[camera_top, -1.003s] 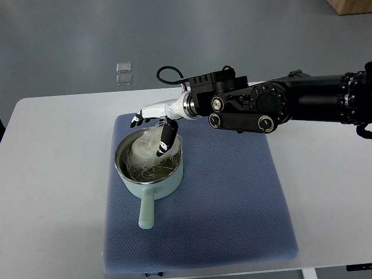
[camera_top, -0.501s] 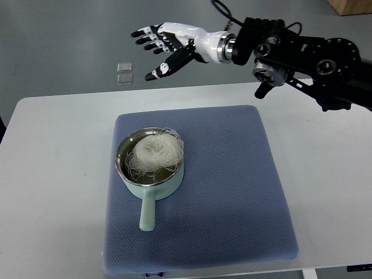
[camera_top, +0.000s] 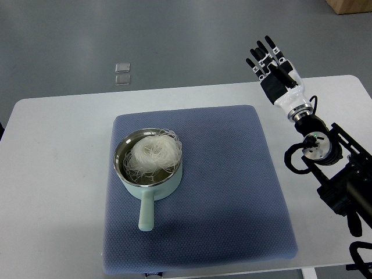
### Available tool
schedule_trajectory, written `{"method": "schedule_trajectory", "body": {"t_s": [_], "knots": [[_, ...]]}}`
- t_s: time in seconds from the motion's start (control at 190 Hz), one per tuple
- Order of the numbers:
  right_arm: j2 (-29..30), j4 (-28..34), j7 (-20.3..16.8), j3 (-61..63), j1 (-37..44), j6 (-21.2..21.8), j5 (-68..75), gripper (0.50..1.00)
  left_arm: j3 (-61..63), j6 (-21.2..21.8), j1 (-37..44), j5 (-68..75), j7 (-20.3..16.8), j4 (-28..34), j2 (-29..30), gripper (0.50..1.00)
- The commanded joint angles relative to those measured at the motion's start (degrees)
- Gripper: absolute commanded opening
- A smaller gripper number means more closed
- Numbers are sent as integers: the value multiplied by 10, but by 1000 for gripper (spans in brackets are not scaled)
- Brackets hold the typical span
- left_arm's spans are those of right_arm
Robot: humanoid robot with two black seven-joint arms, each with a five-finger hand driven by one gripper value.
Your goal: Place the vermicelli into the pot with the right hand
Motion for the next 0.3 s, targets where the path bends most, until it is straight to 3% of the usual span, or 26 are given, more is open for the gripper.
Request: {"method": "schedule_trajectory", "body": {"t_s": [0.0, 0.296], "knots": [[6, -1, 12, 0, -10, 1, 0, 921, 0, 1, 0, 0, 0, 2, 0, 1000], [6, -1, 13, -1, -9, 2, 0, 921, 0, 1, 0, 0, 0, -1, 0, 1000]]}}
